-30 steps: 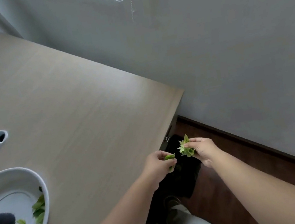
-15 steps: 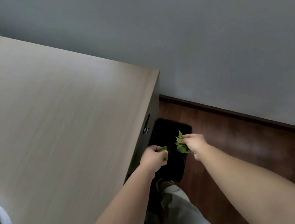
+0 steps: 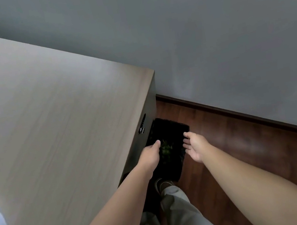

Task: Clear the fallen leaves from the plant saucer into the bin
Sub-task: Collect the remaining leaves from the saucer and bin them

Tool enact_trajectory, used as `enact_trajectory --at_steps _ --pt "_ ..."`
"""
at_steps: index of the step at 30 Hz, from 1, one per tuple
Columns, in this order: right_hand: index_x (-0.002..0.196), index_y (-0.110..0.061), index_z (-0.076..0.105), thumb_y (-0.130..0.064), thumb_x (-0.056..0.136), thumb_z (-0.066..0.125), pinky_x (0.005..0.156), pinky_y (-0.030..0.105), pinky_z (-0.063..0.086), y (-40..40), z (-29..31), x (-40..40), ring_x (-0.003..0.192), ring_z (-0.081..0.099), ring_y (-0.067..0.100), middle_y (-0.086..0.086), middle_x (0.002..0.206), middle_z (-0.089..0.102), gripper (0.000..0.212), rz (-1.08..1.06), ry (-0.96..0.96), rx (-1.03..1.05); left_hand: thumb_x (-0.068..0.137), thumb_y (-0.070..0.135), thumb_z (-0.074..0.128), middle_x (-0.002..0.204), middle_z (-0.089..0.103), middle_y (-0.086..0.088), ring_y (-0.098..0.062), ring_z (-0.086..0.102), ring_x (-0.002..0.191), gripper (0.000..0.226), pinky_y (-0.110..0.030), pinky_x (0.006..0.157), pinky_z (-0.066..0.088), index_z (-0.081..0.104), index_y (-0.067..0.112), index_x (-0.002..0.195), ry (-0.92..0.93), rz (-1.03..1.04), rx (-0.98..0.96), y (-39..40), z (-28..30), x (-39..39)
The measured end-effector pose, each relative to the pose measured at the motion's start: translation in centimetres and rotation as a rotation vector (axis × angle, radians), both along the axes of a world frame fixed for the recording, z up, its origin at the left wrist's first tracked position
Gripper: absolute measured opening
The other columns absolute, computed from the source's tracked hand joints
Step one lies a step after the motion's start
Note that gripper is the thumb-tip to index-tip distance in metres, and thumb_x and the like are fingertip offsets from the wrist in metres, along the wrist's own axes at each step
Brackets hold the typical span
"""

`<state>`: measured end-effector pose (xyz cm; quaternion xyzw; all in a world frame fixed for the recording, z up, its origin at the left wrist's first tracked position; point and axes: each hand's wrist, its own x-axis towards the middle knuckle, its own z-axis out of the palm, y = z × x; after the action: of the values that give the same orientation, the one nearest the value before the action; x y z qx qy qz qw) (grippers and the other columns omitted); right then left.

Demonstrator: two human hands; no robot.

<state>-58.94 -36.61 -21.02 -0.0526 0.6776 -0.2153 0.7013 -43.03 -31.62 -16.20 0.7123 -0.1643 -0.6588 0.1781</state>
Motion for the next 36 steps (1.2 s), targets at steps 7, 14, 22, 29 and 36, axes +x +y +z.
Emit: enact_trajectory --at_steps 7,14,22,29,36 --pt "0.138 -0.009 0.047 -0.023 0.099 0.043 0.097 0.039 0.043 0.1 3.6 0.2 0.12 0.054 0.034 0.018 0.133 0.056 0.042 0.135 -0.009 -0.081 0.097 0.035 0.049 0.121 0.066 -0.001 -0.02 0.06 0.113 0.033 -0.038 0.102 0.044 0.061 0.019 0.124 0.042 0.01 -0.142 2.0 4.8 2.1" --pt "0.104 -0.015 0.067 -0.014 0.093 0.046 0.062 0.025 0.045 1.1 10.7 8.2 0.069 0.058 0.015 0.003 0.085 0.069 0.023 0.482 0.071 -0.426 0.095 0.014 0.053 0.089 0.07 0.0 -0.012 0.061 0.075 0.015 -0.021 0.067 0.043 0.065 0.015 0.104 0.012 0.354 -0.332 6.1 10.1 7.2" --pt "0.092 -0.015 0.068 -0.007 0.09 0.047 0.064 0.024 0.042 3.7 14.5 17.5 0.063 0.054 0.016 0.003 0.073 0.066 0.023 0.874 -0.008 -0.656 0.095 0.014 0.05 0.082 0.066 0.001 -0.013 0.057 0.072 0.016 -0.027 0.066 0.039 0.064 0.02 0.092 -0.228 0.761 -0.382 14.3 12.5 15.4" --pt "0.083 -0.019 0.067 -0.005 0.086 0.047 0.049 0.016 0.037 9.2 15.8 26.1 0.056 0.05 0.012 0.002 0.072 0.064 0.026 1.323 -0.07 -0.72 0.085 0.02 0.062 0.099 0.061 0.002 -0.017 0.059 0.087 0.007 -0.028 0.07 0.044 0.065 0.026 0.086 -0.615 0.893 -0.284 24.2 10.7 21.6" --pt "0.089 -0.026 0.069 -0.014 0.085 0.048 0.061 0.024 0.045 13.5 16.9 33.5 0.065 0.054 0.014 -0.003 0.081 0.065 0.024 1.747 0.018 -0.888 0.084 0.027 0.067 0.11 0.05 0.013 -0.014 0.057 0.102 0.018 -0.036 0.099 0.045 0.064 0.031 0.101 -0.969 0.712 -0.119 32.4 8.2 24.1"
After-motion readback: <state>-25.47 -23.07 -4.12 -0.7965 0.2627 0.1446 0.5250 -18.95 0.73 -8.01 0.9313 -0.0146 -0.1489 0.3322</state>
